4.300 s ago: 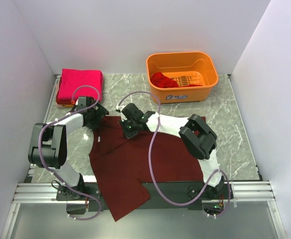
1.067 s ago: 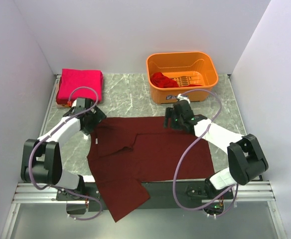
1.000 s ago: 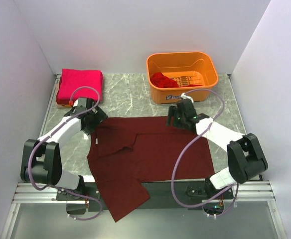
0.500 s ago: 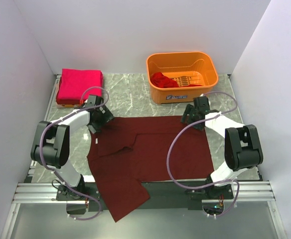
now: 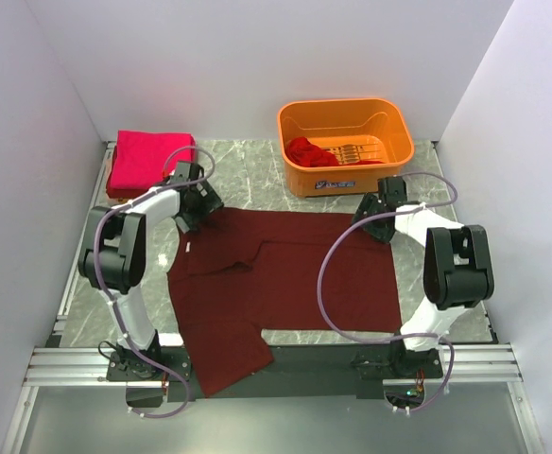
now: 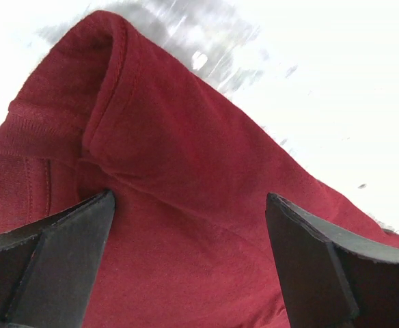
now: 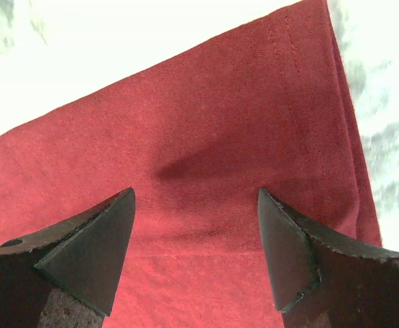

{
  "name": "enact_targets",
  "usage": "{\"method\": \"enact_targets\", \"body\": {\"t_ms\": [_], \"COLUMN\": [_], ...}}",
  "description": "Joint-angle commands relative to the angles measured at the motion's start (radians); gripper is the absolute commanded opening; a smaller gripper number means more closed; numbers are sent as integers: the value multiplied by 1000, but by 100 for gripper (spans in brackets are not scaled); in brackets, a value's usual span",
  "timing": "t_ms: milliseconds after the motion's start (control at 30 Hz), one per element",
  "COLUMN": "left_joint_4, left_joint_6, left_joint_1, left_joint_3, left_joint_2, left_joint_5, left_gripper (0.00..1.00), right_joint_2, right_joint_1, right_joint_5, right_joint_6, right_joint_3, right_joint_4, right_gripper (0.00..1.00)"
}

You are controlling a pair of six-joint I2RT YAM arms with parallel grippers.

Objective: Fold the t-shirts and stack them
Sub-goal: Fold the tshirt

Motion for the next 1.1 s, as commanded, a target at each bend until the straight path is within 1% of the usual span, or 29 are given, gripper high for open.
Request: {"method": "enact_targets", "body": {"t_ms": [0,100,400,500,567,633,700,767,800,867,900,933,967,1067], "left_joint_4": [-10,-22,-41,-52,-87,-95,-87,-82,-79,-79,-91,-98,-111,-176], "left_joint_6": [22,24,41,59,74,77,73,65,59,28,7,-4,-16,-64], "left_joint_1": [-1,-1,2,3,5,5,5,3,0,-13,-23,-33,-62,-136], "left_joint_3": [40,87,209,256,304,305,281,223,194,100,68,1,-35,-178], "left_joint_2": [81,113,189,204,209,187,132,79,16,-58,-133,-174,-255,-383], "left_joint_5": [-3,-6,-19,-20,-25,-31,-35,-35,-40,-51,-66,-80,-92,-132], "left_gripper": [100,100,99,99,99,99,99,99,99,99,99,99,99,99], "right_joint_2": [57,97,145,139,120,90,59,2,-22,-105,-134,-197,-226,-327], "right_joint_1": [-27,-36,-44,-45,-45,-45,-45,-45,-45,-45,-45,-47,-45,-45], "right_joint_5": [2,-18,-22,-20,-12,-18,-31,-31,-29,-31,-28,-17,-8,32], "right_joint_6": [-1,-9,-16,-19,-19,-16,-12,-7,-3,13,31,40,50,85], "right_joint_3": [58,101,173,187,187,176,149,109,92,26,-1,-29,-73,-146], "right_joint_4": [-29,-35,-32,-29,-23,-15,-9,-6,-8,6,12,14,12,2], "right_gripper": [79,76,77,77,77,78,78,78,78,79,79,79,80,81]}}
